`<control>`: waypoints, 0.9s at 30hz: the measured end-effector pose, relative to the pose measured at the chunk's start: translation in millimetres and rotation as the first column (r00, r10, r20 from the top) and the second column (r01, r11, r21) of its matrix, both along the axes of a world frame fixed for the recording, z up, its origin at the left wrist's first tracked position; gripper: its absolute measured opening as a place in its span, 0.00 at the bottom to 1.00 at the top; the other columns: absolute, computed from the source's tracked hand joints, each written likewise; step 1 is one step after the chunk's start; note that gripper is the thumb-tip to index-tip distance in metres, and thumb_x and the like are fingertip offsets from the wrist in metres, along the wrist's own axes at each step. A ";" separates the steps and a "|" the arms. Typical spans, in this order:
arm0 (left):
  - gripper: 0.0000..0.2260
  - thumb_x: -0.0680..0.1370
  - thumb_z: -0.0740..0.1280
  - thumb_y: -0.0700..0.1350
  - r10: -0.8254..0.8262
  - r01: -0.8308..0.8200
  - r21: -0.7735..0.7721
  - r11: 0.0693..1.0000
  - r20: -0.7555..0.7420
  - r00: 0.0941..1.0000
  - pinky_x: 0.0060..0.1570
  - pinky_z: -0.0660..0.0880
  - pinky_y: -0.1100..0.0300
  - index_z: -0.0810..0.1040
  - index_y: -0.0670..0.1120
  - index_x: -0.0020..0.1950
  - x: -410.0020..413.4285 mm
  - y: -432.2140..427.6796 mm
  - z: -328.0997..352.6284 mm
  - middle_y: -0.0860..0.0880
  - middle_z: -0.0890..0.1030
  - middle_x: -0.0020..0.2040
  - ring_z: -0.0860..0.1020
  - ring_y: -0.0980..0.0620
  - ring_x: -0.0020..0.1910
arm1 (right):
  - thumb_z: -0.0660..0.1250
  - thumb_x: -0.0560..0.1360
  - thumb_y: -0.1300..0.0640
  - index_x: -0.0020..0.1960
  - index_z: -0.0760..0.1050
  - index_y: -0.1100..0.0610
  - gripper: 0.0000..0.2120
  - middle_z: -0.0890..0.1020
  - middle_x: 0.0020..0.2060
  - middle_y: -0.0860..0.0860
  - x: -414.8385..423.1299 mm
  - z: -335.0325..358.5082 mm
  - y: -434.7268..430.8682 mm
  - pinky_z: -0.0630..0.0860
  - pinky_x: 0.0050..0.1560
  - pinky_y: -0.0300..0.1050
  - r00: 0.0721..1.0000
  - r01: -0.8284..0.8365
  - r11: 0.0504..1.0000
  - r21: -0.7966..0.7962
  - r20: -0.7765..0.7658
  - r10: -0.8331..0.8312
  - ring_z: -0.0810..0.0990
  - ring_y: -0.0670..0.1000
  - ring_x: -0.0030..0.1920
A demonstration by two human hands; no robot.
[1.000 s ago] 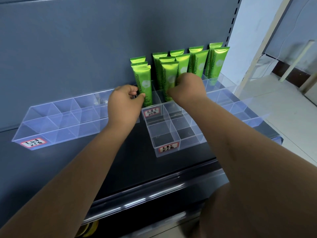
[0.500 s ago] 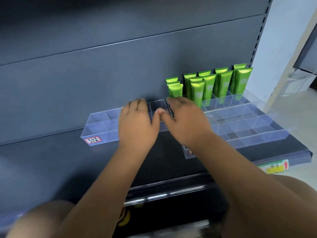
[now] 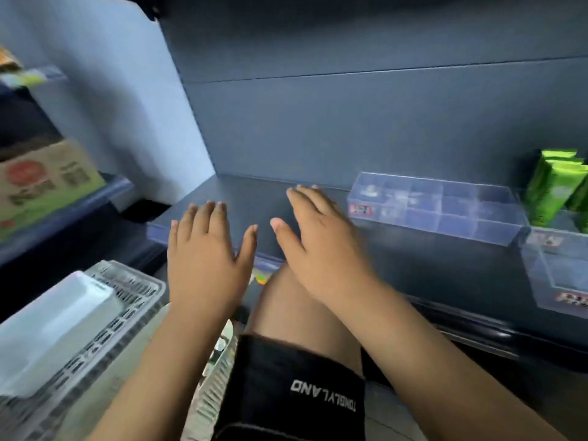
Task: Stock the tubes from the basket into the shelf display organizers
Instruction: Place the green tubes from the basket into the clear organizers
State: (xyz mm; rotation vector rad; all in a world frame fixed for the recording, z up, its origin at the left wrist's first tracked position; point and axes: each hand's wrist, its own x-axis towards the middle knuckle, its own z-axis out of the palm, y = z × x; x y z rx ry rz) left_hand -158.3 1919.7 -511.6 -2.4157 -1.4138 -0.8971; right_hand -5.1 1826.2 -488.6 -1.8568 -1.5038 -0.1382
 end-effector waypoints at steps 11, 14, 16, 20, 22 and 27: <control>0.28 0.83 0.57 0.60 0.421 -0.427 -0.200 0.882 -0.073 0.904 0.75 0.62 0.42 0.71 0.40 0.72 -230.9 -6.1 -96.4 0.41 0.75 0.72 0.67 0.39 0.75 | 0.57 0.83 0.46 0.74 0.67 0.58 0.24 0.70 0.72 0.55 -212.6 -82.3 95.1 0.63 0.74 0.51 0.883 -0.456 0.851 -0.259 -0.018 0.468 0.65 0.57 0.75; 0.27 0.83 0.57 0.61 0.478 -0.484 -0.297 0.823 -0.099 0.873 0.74 0.64 0.43 0.72 0.41 0.71 -261.4 -6.7 -135.4 0.42 0.75 0.71 0.68 0.39 0.74 | 0.58 0.82 0.47 0.70 0.70 0.57 0.21 0.73 0.68 0.55 -228.3 -127.6 109.2 0.70 0.69 0.53 0.861 -0.477 0.778 -0.408 -0.040 0.507 0.71 0.57 0.69; 0.27 0.82 0.59 0.60 0.502 -0.501 -0.366 0.784 -0.100 0.859 0.74 0.64 0.43 0.72 0.41 0.71 -271.7 -6.2 -161.6 0.42 0.75 0.71 0.68 0.39 0.73 | 0.58 0.82 0.45 0.68 0.71 0.56 0.20 0.75 0.66 0.55 -232.6 -154.4 116.1 0.74 0.62 0.53 0.860 -0.458 0.726 -0.513 -0.048 0.509 0.74 0.58 0.65; 0.26 0.82 0.61 0.58 0.533 -0.504 -0.528 0.683 -0.111 0.839 0.74 0.63 0.46 0.72 0.41 0.71 -273.4 3.2 -211.2 0.42 0.75 0.71 0.68 0.40 0.73 | 0.56 0.83 0.43 0.63 0.73 0.53 0.17 0.78 0.59 0.53 -238.1 -197.9 133.8 0.71 0.50 0.50 0.869 -0.413 0.626 -0.662 -0.081 0.488 0.77 0.57 0.58; 0.25 0.82 0.61 0.58 0.539 -0.496 -0.599 0.629 -0.123 0.833 0.73 0.65 0.45 0.73 0.41 0.70 -269.8 11.0 -236.0 0.42 0.76 0.70 0.69 0.40 0.72 | 0.55 0.84 0.44 0.64 0.73 0.53 0.18 0.78 0.57 0.54 -239.1 -214.8 146.0 0.73 0.51 0.51 0.890 -0.379 0.591 -0.712 -0.105 0.445 0.77 0.58 0.56; 0.23 0.82 0.59 0.54 0.561 -0.528 -0.804 0.273 -0.313 0.767 0.64 0.73 0.45 0.70 0.42 0.72 -268.2 38.1 -290.8 0.42 0.74 0.69 0.72 0.39 0.68 | 0.54 0.84 0.50 0.64 0.74 0.52 0.14 0.75 0.41 0.53 -239.3 -254.0 181.9 0.78 0.48 0.51 0.914 -0.299 0.454 -0.839 -0.115 0.389 0.76 0.57 0.44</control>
